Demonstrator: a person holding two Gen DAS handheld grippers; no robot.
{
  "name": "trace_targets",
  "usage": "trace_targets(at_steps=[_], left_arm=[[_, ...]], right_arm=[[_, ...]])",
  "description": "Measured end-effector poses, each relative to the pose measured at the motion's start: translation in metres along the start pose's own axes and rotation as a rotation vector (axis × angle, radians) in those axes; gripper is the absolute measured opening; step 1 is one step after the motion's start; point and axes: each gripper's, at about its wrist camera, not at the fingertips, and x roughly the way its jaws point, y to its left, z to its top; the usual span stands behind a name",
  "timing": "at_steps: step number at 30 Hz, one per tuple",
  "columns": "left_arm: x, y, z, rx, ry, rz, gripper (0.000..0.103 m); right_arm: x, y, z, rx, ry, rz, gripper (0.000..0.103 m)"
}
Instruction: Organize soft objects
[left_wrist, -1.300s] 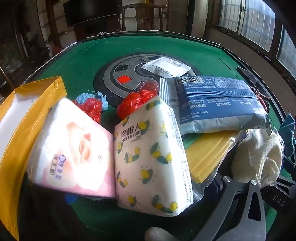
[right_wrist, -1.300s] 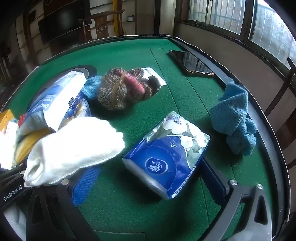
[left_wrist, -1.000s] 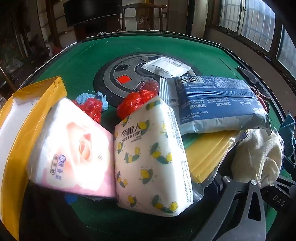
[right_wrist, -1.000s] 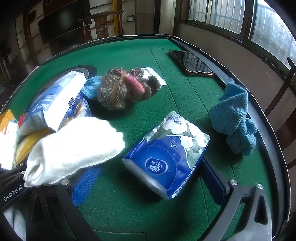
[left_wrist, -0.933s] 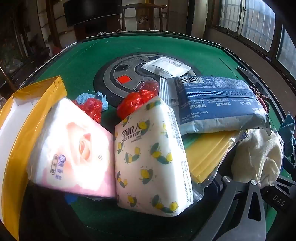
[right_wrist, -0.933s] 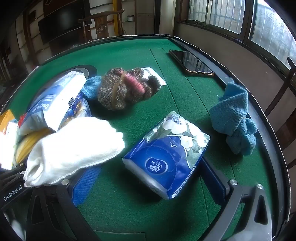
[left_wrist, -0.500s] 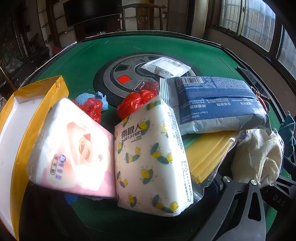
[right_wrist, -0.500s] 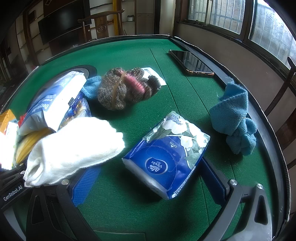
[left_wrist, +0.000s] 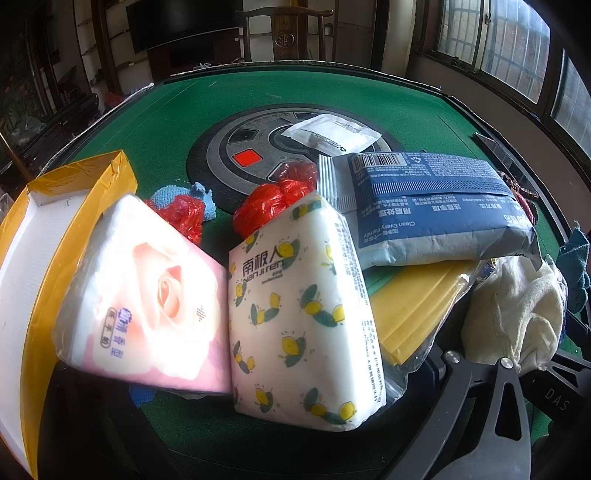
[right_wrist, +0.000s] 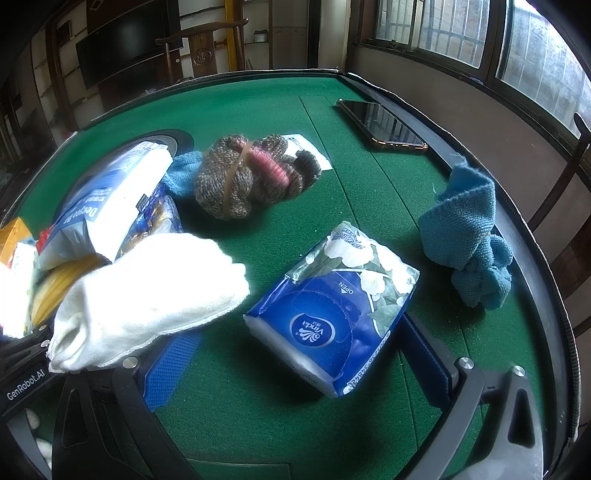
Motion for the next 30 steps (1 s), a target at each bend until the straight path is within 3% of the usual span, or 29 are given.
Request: trace_targets(at_steps=[30], left_arm=[[0.0002,-0.0012,0.0002,0.0,0.0,-0.003,0.103]], right_arm=[[0.0015,0.0042,0.0031,0.001,0.002,-0.006,0.102]])
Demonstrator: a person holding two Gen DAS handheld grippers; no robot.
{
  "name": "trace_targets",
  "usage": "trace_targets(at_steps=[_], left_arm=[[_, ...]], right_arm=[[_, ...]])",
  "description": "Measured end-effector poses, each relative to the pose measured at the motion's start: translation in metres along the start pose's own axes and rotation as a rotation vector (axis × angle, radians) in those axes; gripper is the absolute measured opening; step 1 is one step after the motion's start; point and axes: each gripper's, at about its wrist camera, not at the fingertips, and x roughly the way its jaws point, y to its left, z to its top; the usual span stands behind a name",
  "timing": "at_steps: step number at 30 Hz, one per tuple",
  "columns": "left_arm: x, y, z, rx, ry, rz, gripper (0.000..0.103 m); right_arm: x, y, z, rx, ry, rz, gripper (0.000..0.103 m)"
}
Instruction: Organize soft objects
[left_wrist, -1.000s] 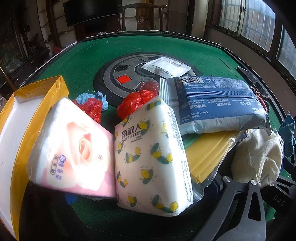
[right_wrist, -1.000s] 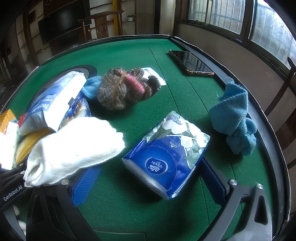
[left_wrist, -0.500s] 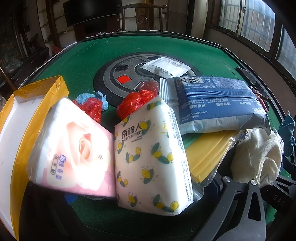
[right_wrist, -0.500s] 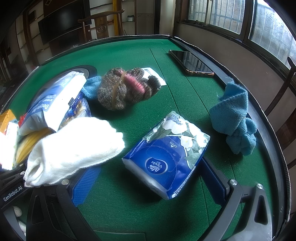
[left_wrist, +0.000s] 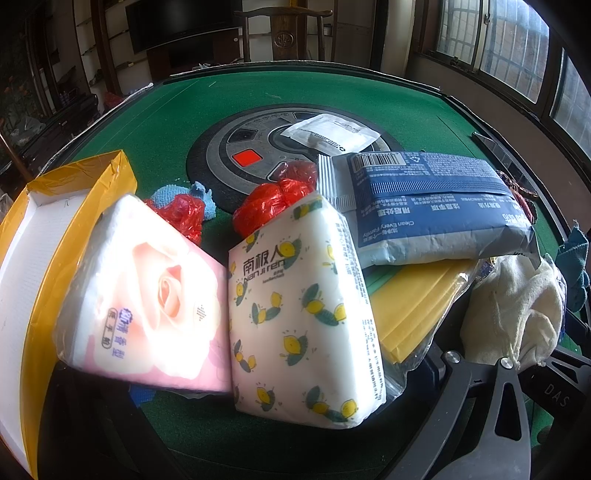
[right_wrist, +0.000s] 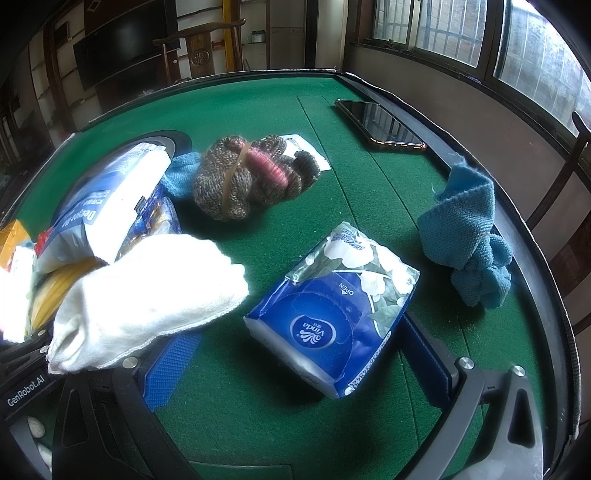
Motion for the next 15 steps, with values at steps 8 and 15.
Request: trace_targets(at_steps=[8,15], left_arm=[[-0.0001,0.0,-0.0001,0.0,0.0,0.0,0.103],[-0.0056,0.0013,-0.0071,0.03,0.013,-0.018,0.103]], right_arm=[[0.002,0.0031,0.0015,-0.067,0.067,0.059,0.102],[0.0033,0.0017,0.0016,-0.079,0.095,0.069,0.102]])
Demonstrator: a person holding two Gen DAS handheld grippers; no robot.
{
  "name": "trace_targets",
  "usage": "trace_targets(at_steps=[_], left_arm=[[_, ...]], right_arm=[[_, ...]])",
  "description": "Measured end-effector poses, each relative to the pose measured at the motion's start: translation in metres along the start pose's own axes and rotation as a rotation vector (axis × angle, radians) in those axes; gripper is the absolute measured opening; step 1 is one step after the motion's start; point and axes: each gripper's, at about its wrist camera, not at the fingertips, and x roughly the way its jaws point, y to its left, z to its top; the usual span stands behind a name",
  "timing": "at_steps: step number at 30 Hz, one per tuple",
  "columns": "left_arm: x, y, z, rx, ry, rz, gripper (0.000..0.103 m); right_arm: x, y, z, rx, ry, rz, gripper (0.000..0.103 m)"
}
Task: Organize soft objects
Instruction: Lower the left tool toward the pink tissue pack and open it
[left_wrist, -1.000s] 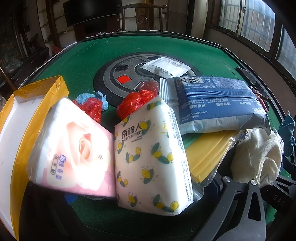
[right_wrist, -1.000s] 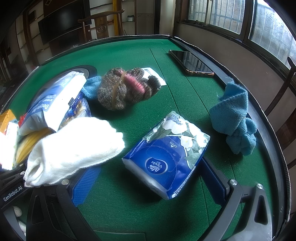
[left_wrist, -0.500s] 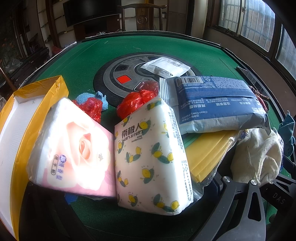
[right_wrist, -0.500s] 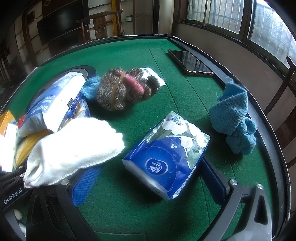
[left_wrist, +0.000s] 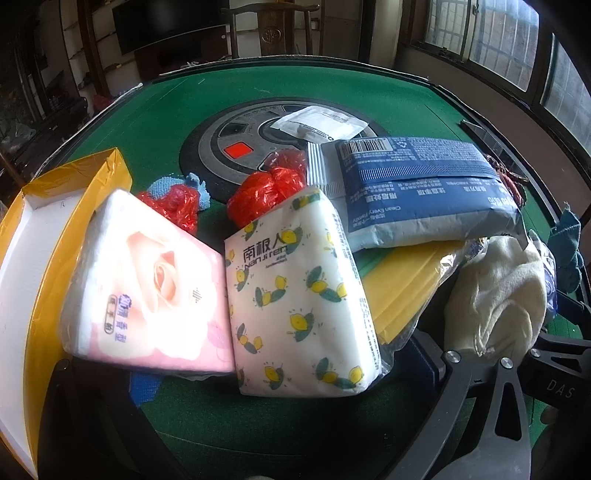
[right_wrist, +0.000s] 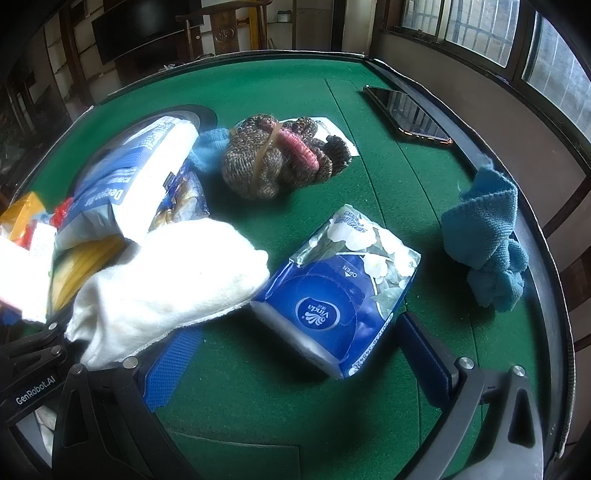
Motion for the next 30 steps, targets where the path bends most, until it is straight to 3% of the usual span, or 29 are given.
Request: trace_targets(at_steps=[2,6,11,12,16,20,30], left_arm=[[-0.005,0.0,-0.004,0.015,0.016,-0.01,0.103],[-0.004,0.0,-0.004,0.025,0.005,-0.024,0.103],[-0.006,-0.001,-0.007,0.027,-0.004,-0.019,0.103],[-0.006,-0.001,-0.007,0.028,-0.003,-0.019,0.103],[-0.006,-0.001,-0.006,0.03,-0.001,-0.023,0.103],[-0.006,0.0,-0.006,0.042,0.009,-0.034,0.103],[-0.008,0.0,-0.009,0.076,0.021,-0.047,0.103]], right_arm=[[-0.008,-0.007,-0.005,0.031,-0.01,0.019,0.101],[-0.049,-0.023,-0.018,0.087,-0.129,0.003,0.101],[-0.119,-0.039,-0.034,0.127,-0.443,-0.035,0.102],[-0.123,-0.041,-0.033,0.129,-0.469,-0.022,0.102],[-0.112,-0.034,-0.017,0.114,-0.446,-0.059,0.102],[-0.096,-0.037,-0.002,0.172,-0.44,-0.021,0.102],[-0.073,-0.052,-0.004,0.232,-0.463,-0.067,0.102]])
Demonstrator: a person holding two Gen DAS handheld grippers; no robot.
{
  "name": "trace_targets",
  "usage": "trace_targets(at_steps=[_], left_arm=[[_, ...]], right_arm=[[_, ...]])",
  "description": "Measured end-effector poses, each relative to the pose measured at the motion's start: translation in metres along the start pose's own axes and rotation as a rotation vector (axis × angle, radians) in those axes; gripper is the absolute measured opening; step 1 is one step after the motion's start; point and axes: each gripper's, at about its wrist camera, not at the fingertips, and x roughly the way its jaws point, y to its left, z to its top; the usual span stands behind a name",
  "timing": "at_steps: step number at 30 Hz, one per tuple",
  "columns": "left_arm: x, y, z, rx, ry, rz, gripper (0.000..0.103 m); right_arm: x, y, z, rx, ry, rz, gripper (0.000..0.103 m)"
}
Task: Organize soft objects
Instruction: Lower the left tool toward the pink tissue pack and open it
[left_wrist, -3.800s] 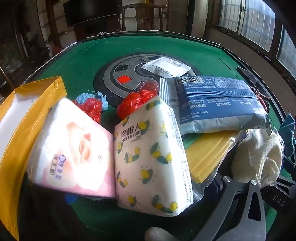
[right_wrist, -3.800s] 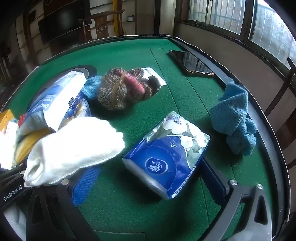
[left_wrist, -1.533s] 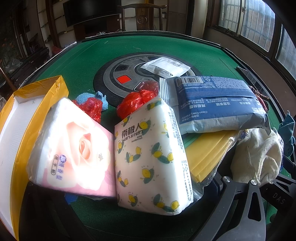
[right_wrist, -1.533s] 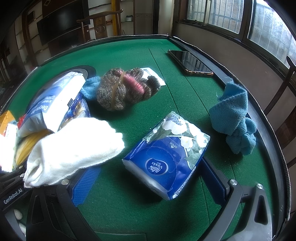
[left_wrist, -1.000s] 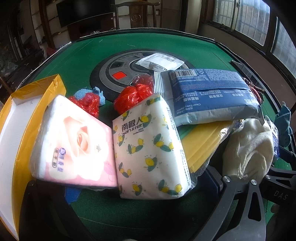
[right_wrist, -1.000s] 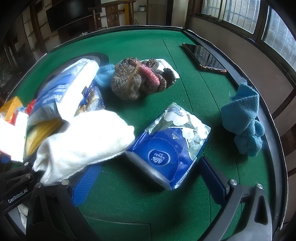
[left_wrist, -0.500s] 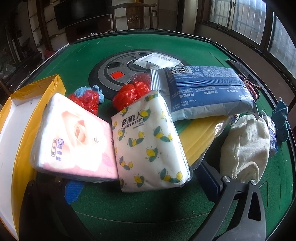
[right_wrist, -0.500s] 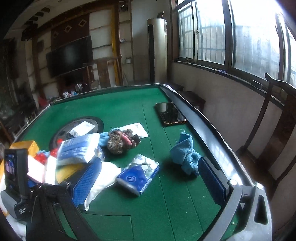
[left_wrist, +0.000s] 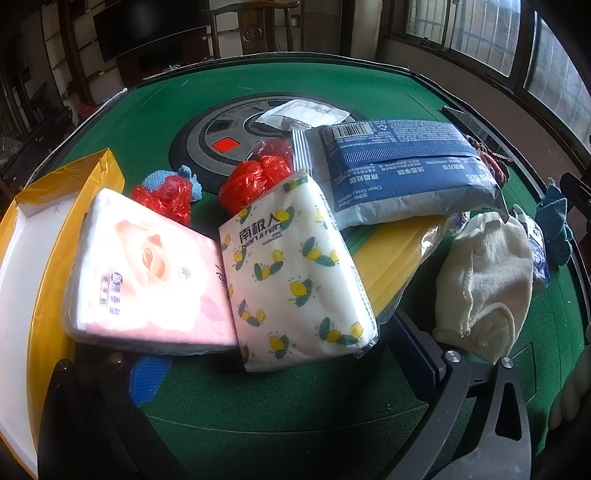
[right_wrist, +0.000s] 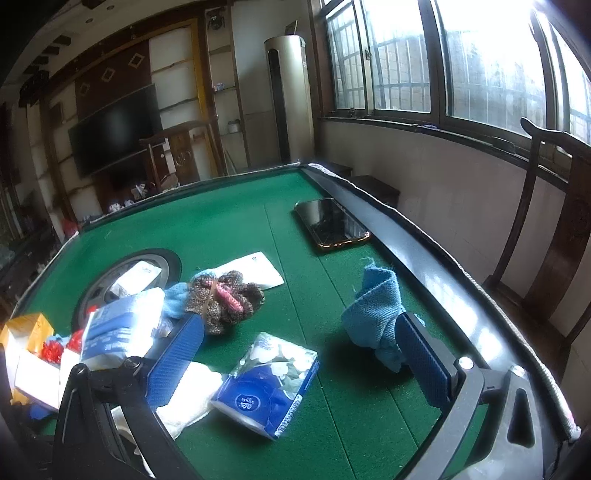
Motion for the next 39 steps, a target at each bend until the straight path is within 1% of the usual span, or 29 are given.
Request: trace_targets(at_steps=[4,5,6,8,9,11,14,17,19,22,24,29,30,32,35,37,38,39], left_arm=[[-0.001,0.002,0.0,-0.006,0.002,-0.009,0.103],[-0.003,0.004,-0.001,-0.014,-0.001,-0.024,0.103],[-0.006,0.009,-0.002,-0.035,-0.009,-0.058,0.103],[-0.019,0.024,-0.005,-0.089,-0.04,-0.165,0.103],[-0.027,0.03,-0.008,-0.098,-0.061,-0.183,0.103],[-0.047,0.039,-0.012,-0.076,-0.128,-0.184,0.103],[-0.074,0.055,-0.017,-0.045,-0.22,-0.121,0.103],[-0.089,0.075,-0.015,-0.044,-0.258,-0.062,0.103],[-0.094,0.086,-0.013,-0.054,-0.265,-0.049,0.103],[-0.091,0.095,-0.008,-0.073,-0.244,0.007,0.103],[-0.087,0.097,-0.006,-0.065,-0.233,0.011,0.103],[-0.076,0.087,-0.005,0.059,-0.192,0.011,0.103],[-0.072,0.086,-0.002,0.063,-0.177,0.006,0.103],[-0.061,0.084,0.006,0.065,-0.119,-0.022,0.103],[-0.042,0.08,0.014,0.033,-0.045,-0.071,0.103],[-0.029,0.08,0.015,-0.009,0.011,-0.091,0.103],[-0.022,0.08,0.014,-0.038,0.05,-0.115,0.103],[-0.019,0.079,0.013,-0.048,0.059,-0.132,0.103]], right_arm=[[0.0,-0.003,-0.001,0.001,0.004,0.003,0.102],[0.001,-0.004,-0.002,0.002,0.01,0.008,0.102],[0.001,-0.004,-0.002,0.0,0.018,0.014,0.102],[0.004,-0.003,-0.003,0.001,0.035,0.029,0.102],[0.005,-0.003,-0.003,0.0,0.041,0.035,0.102],[0.006,-0.002,-0.004,-0.002,0.051,0.046,0.102],[0.006,0.001,-0.005,-0.006,0.059,0.063,0.102],[0.005,0.003,-0.005,-0.014,0.058,0.065,0.102],[0.007,0.005,-0.006,-0.016,0.063,0.063,0.102],[0.008,0.004,-0.006,-0.012,0.073,0.067,0.102],[0.009,0.004,-0.006,-0.011,0.076,0.069,0.102],[0.009,0.006,-0.007,-0.016,0.078,0.072,0.102],[0.009,0.007,-0.007,-0.017,0.077,0.072,0.102],[0.009,0.007,-0.007,-0.02,0.076,0.069,0.102],[0.01,0.007,-0.007,-0.02,0.081,0.07,0.102],[0.012,0.007,-0.007,-0.019,0.087,0.071,0.102],[0.012,0.008,-0.008,-0.021,0.088,0.071,0.102],[0.012,0.008,-0.008,-0.021,0.088,0.073,0.102]])
